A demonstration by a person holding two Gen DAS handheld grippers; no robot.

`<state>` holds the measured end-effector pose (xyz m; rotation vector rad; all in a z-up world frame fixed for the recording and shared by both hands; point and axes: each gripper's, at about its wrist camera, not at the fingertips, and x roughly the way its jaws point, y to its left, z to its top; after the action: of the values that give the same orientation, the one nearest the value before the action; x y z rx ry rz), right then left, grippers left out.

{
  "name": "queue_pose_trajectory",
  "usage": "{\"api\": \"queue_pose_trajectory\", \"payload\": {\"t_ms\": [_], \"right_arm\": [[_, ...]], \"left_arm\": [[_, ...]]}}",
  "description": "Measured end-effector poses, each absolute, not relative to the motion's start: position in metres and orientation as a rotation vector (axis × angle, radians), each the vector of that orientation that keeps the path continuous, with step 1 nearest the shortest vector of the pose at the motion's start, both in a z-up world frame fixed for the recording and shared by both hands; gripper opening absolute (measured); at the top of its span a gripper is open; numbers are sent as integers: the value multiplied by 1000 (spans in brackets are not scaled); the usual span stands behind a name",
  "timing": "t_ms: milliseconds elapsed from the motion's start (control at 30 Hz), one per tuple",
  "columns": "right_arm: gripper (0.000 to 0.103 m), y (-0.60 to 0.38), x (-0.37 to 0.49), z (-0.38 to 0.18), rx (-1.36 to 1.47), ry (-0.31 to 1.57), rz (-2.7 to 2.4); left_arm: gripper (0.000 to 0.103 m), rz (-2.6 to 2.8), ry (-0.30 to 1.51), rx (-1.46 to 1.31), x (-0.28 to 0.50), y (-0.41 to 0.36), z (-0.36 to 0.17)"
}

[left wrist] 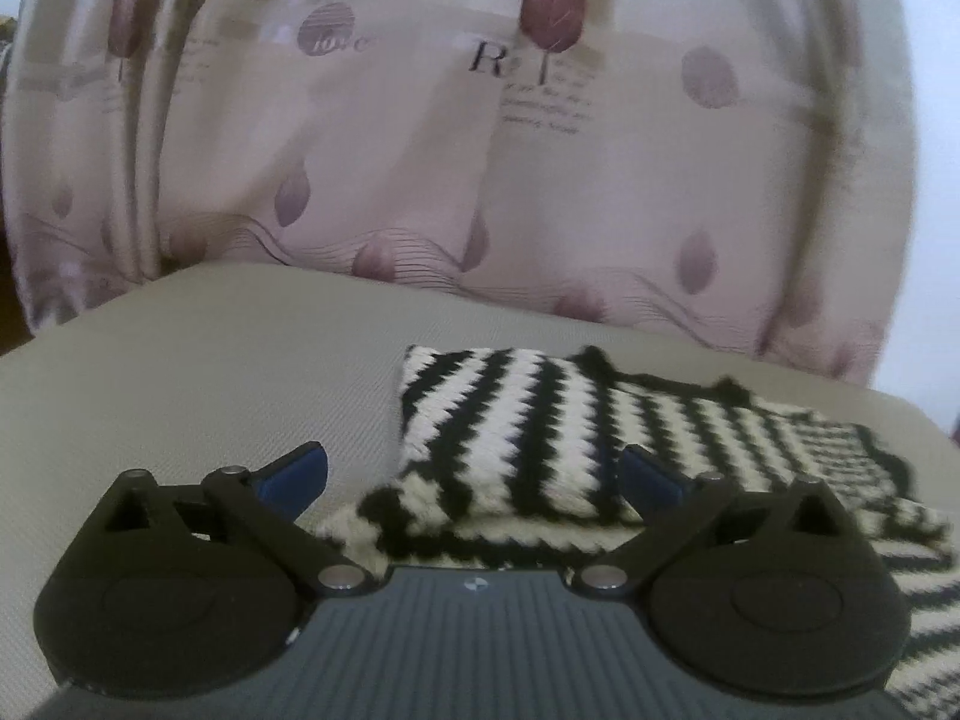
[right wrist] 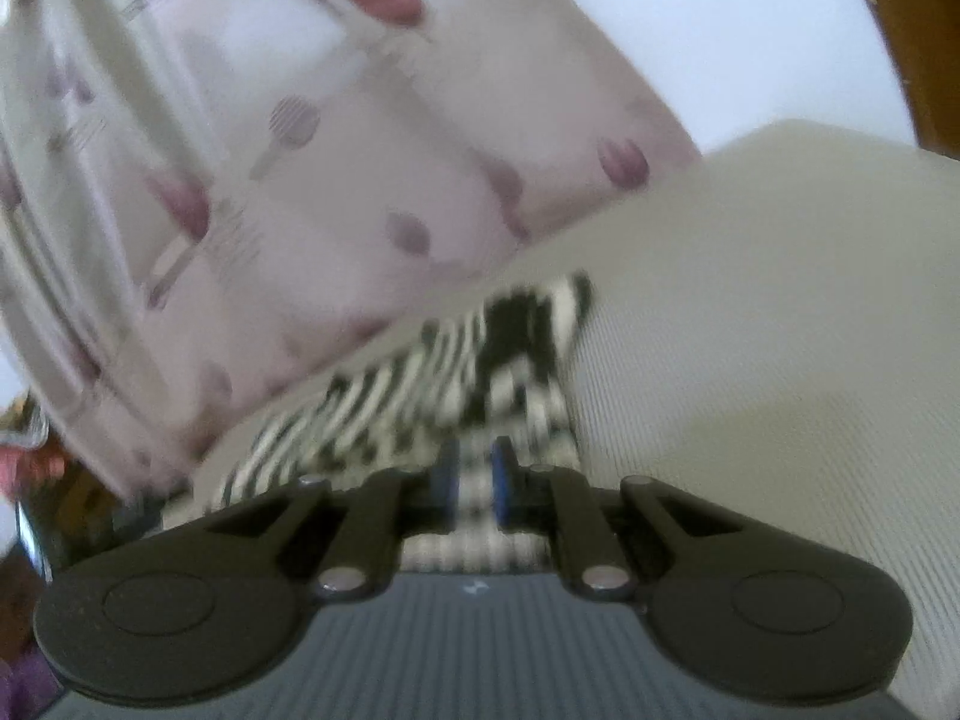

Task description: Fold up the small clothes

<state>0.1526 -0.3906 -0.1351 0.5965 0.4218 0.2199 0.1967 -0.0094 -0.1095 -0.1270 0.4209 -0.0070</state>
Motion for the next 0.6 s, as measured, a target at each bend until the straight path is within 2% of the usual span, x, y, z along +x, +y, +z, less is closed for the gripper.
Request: {"api": "queue_pose_trajectory", "payload": {"t_ms": [133, 300, 367, 433, 467, 500, 533, 600], "right_arm": [[11, -382, 86, -145, 544, 452, 187], [12, -369, 51, -149, 525, 450, 189], [22, -366, 48, -151, 541, 474, 184], [50, -364, 48, -153, 577, 479, 199], [58, -362, 48, -153, 590, 480, 204], [73, -361, 47, -153, 602, 477, 212], [79, -359, 47, -152, 617, 474, 224], [79, -355, 49, -152, 628, 477, 235]], "left_arm": [[103, -67, 443, -157, 155, -4, -103], [103, -95, 451, -120, 109, 4, -102], [103, -71, 446, -86, 94, 9, -104], [103, -52, 448, -85, 84, 18, -105], [103, -43, 456, -98, 80, 24, -106], [103, -38, 469, -118, 77, 31, -107], [103, -38, 478, -138, 75, 38, -108], [103, -21, 482, -161, 71, 49, -111]]}}
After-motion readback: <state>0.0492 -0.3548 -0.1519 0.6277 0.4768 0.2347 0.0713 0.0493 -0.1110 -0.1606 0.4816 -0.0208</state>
